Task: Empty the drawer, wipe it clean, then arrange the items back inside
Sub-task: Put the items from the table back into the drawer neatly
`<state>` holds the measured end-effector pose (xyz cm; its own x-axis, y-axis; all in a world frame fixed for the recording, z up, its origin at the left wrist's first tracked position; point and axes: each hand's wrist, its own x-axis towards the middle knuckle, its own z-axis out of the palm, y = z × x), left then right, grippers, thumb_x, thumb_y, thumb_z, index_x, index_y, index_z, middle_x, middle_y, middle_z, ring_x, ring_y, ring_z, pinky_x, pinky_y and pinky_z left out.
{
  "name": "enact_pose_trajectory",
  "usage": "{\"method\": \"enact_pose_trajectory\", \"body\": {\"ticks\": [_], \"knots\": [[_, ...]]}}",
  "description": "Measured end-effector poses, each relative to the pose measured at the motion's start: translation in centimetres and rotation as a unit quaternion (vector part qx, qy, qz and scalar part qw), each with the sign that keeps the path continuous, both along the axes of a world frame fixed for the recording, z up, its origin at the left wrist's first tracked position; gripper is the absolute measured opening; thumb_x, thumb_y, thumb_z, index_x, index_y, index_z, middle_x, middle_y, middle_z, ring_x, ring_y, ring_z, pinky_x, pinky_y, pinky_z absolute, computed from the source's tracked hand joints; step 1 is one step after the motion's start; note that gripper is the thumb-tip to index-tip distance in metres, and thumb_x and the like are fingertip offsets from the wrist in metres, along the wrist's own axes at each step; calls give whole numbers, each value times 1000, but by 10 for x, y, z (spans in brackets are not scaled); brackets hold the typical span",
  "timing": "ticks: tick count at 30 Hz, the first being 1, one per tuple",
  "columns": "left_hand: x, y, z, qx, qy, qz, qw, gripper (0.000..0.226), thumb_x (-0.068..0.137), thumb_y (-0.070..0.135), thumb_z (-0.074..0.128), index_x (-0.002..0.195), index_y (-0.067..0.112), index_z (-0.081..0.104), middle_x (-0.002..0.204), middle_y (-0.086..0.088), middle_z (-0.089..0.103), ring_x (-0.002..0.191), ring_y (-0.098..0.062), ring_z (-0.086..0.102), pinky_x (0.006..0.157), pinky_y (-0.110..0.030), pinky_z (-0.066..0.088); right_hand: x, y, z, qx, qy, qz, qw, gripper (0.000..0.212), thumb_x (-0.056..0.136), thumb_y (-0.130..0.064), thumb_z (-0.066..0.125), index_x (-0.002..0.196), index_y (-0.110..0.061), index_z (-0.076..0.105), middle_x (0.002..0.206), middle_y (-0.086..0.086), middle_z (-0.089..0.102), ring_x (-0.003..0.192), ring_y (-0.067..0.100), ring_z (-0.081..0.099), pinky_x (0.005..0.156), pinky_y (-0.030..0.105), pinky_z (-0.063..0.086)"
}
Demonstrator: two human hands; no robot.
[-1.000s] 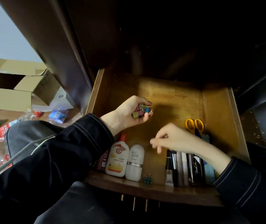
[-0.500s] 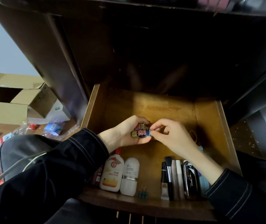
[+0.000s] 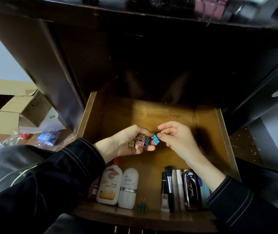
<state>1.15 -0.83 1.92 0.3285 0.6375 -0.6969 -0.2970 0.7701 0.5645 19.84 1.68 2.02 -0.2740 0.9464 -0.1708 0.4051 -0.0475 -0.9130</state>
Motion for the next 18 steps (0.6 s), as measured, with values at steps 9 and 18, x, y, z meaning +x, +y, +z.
{"method": "enact_pose_trajectory", "body": {"ticks": [9, 18], "knots": [[3, -1, -2, 82, 30, -67, 994, 21, 90, 13, 69, 108, 1, 67, 98, -16, 69, 61, -17, 64, 32, -14, 32, 3, 2, 0, -17, 3, -9, 1000, 11, 91, -12, 71, 98, -20, 71, 87, -2, 74, 54, -5, 58, 50, 11, 43], [-1, 3, -9, 93, 57, -58, 992, 21, 89, 13, 71, 105, -1, 69, 97, -16, 69, 59, -16, 60, 30, -14, 32, 4, 4, 8, 43, -50, 37, 997, 8, 94, -31, 67, 91, -28, 74, 84, -16, 70, 74, -5, 60, 70, 20, 47]]}}
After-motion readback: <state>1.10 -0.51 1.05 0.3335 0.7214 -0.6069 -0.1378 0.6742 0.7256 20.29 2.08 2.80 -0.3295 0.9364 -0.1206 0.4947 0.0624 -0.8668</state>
